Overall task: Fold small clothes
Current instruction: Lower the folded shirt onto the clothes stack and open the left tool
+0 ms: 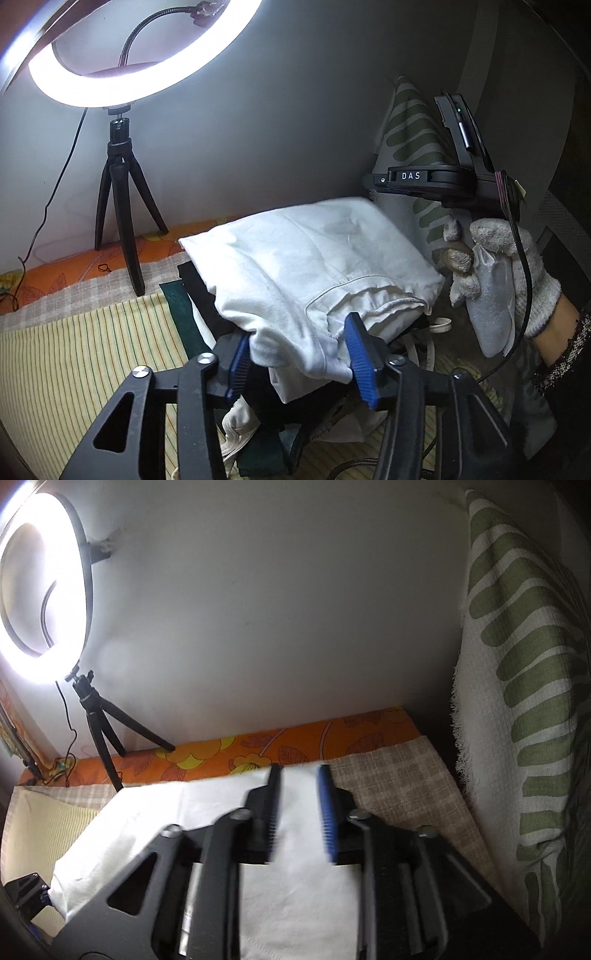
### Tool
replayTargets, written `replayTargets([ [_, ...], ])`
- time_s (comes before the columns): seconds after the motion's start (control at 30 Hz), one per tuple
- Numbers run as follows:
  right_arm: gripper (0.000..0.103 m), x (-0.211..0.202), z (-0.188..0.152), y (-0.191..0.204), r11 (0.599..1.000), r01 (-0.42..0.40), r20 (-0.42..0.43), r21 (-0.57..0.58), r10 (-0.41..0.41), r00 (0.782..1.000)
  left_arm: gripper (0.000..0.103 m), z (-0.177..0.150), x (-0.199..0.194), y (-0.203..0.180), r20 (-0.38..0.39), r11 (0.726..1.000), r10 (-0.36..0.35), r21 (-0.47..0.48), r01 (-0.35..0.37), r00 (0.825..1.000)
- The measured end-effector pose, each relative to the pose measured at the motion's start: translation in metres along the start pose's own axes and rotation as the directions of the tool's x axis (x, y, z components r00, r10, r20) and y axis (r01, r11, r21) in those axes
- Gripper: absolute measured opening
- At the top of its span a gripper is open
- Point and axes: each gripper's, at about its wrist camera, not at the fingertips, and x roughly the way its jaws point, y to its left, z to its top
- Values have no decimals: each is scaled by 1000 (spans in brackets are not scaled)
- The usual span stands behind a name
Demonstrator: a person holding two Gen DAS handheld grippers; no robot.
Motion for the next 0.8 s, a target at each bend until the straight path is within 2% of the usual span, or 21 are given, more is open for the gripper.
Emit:
replayTargets([
  [0.03, 44, -5, 0, 0, 1000, 3, 17, 2, -3, 1000, 63, 5, -2, -4, 5, 1000, 6, 4, -7, 1000],
  [0.2, 46, -18, 2, 7, 1000, 1, 40, -4, -1, 999, 80, 1, -15, -11, 17, 1000, 27, 10, -27, 999],
  [0.57, 51, -57, -9, 30, 1000, -9, 61, -22, 10, 998, 93, 1, -61, -24, 75, 996, 73, 38, -76, 994],
  [0.8, 63, -98, -12, 52, 999, -27, 99, -37, 31, 995, 99, -3, -96, -33, 112, 995, 89, 40, -94, 990],
])
